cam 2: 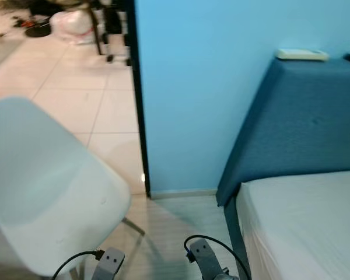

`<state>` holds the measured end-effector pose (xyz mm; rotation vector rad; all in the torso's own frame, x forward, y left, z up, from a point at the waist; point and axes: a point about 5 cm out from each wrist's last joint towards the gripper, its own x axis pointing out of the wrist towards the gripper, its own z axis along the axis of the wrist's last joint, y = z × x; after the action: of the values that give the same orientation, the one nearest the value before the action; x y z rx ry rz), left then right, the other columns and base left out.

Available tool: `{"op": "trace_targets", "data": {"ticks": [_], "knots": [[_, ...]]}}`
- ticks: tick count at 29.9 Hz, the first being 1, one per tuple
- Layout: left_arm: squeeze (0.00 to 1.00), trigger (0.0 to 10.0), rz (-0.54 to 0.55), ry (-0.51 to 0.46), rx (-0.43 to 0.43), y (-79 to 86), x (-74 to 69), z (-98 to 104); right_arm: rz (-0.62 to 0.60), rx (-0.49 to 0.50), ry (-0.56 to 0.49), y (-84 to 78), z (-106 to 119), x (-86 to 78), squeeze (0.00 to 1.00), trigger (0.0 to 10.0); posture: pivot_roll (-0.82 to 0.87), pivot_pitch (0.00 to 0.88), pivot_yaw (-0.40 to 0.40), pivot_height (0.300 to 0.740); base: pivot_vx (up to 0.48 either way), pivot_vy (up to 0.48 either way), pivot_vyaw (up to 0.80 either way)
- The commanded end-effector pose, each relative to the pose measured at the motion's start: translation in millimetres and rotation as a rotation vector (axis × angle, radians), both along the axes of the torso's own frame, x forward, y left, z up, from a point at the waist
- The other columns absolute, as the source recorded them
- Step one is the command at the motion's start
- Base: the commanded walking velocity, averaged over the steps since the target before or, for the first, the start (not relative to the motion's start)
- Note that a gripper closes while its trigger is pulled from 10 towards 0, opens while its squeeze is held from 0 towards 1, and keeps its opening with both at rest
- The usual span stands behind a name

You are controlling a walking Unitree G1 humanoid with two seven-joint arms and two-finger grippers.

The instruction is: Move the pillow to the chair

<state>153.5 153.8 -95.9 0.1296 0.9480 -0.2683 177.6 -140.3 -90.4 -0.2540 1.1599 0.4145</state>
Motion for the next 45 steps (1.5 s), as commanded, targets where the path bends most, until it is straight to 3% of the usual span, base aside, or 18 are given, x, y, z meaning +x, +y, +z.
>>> {"op": "trace_targets", "data": {"ticks": [1, 10, 16, 19, 21, 25, 26, 27, 30, 33, 38, 42, 45], "knots": [[0.00, 10.0, 0.037, 0.035, -0.024, 1.6, -8.2, -3.4, -0.011, -0.002, 0.036, -2.1, -4.7, -10.7, 0.00, 10.0, 0.05, 0.040, -0.035, 0.740, 0.000, 0.000, -0.68], [0.00, 10.0, 0.080, 0.030, -0.029, 4.3, -3.7, -1.9, 0.016, 0.006, 0.004, -1.5, -2.6, -6.2, 0.00, 10.0, 0.05, 0.000, -0.064, 0.740, 0.000, 0.000, -0.19], [0.00, 10.0, 0.147, 0.020, -0.052, 4.2, 2.0, -0.1, 0.104, -0.023, -0.022, -0.6, 2.3, 4.6, 0.00, 10.0, 0.09, 0.000, -0.170, 0.740, 0.000, 0.000, 0.00], [0.00, 10.0, 0.194, 0.004, -0.060, 4.6, 4.7, 1.1, 0.161, -0.042, -0.033, 0.6, 4.6, 9.3, 0.00, 10.0, 0.10, 0.000, -0.186, 0.740, 0.000, 0.000, 0.00], [0.00, 10.0, 0.209, 0.005, -0.062, 5.4, 4.3, 1.0, 0.171, -0.045, -0.040, 2.6, 5.8, 11.7, 0.00, 10.0, 0.10, 0.000, -0.181, 0.740, 0.000, 0.000, 0.00], [0.00, 10.0, 0.142, 0.021, -0.012, 15.6, -0.4, -0.3, 0.079, -0.002, -0.066, 14.1, 6.9, 14.3, 0.00, 10.0, 0.07, 0.000, -0.043, 0.740, 0.000, 0.000, 0.00], [0.00, 10.0, 0.128, 0.028, -0.008, 17.5, -1.6, -0.6, 0.053, 0.011, -0.069, 16.4, 6.8, 14.0, 0.00, 10.0, 0.07, 0.000, -0.043, 0.740, 0.000, 0.000, 0.00], [0.00, 10.0, 0.118, 0.032, -0.006, 20.2, -2.4, -0.6, 0.038, 0.021, -0.069, 19.3, 6.5, 13.2, 0.00, 10.0, 0.04, 0.000, 0.017, 0.740, 0.000, 0.000, 0.00], [0.00, 10.0, 0.026, 0.049, 0.009, 24.8, -2.8, -0.1, -0.038, 0.070, -0.049, 28.3, 2.5, 4.0, 0.00, 10.0, 0.00, 0.000, 0.106, 0.740, 0.000, 0.000, 0.00], [0.00, 10.0, -0.028, 0.057, 0.021, 25.7, -1.7, 0.5, -0.109, 0.107, -0.026, 31.7, -0.1, -2.4, 0.00, 10.0, -0.02, 0.000, 0.144, 0.740, 0.000, 0.000, 0.00], [0.00, 10.0, -0.074, 0.050, 0.020, 19.3, 6.5, 3.0, -0.192, 0.120, -0.007, 25.2, -2.2, -5.8, 0.00, 10.0, -0.04, 0.000, 0.158, 0.740, 0.000, 0.000, -0.42], [0.00, 10.0, -0.018, 0.028, -0.011, 9.0, 18.1, 6.5, -0.136, 0.076, -0.007, 15.9, -2.4, -5.1, 0.00, 10.0, -0.04, 0.000, 0.102, 0.740, 0.000, 0.000, -0.74], [0.00, 10.0, 0.049, 0.026, -0.040, 6.4, 14.8, 4.9, -0.066, 0.044, -0.012, 10.3, -1.4, -2.8, 0.00, 10.0, -0.01, 0.000, 0.029, 0.740, 0.000, 0.000, -0.74]]}}
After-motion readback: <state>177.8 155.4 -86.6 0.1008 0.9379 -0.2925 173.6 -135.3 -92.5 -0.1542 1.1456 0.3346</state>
